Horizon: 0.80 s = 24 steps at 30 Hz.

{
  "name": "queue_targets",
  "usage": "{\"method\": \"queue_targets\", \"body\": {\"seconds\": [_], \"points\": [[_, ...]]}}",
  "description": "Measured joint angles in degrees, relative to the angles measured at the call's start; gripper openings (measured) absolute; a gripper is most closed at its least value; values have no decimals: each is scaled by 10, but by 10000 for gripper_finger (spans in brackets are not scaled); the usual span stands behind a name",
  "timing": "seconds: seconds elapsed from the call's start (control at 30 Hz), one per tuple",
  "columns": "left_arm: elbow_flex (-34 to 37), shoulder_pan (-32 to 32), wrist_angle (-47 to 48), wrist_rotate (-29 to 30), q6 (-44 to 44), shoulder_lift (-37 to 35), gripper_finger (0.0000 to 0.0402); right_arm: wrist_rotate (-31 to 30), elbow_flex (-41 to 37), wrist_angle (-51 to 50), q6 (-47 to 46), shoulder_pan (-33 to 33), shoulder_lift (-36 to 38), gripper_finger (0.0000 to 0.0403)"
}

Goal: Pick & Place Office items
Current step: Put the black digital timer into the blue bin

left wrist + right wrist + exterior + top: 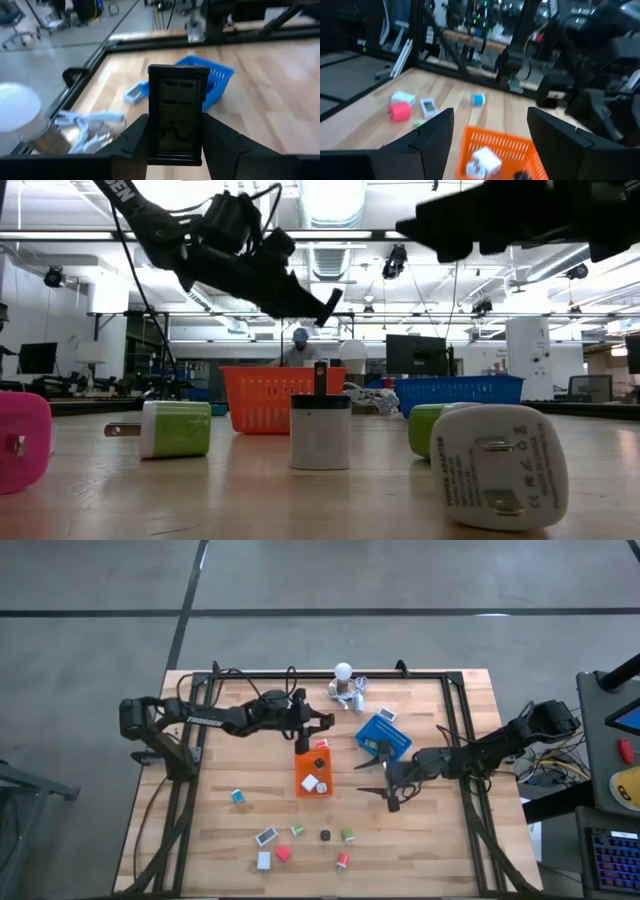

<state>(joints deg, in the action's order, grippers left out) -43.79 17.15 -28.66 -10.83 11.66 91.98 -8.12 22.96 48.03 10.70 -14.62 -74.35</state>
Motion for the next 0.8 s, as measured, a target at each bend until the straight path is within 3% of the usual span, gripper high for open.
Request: {"method": "queue_targets", "body": {"seconds": [0.33, 0.6, 0.8], "points": [[-9, -35, -89, -8, -17, 47, 141, 2, -28, 60, 30, 20, 1, 247], [-75, -42, -82, -30, -24, 111, 141, -9, -73, 80, 19, 46, 29, 247], [-140, -42, -38, -39, -25, 153, 141, -30, -111, 81, 28, 46, 105, 246]]}}
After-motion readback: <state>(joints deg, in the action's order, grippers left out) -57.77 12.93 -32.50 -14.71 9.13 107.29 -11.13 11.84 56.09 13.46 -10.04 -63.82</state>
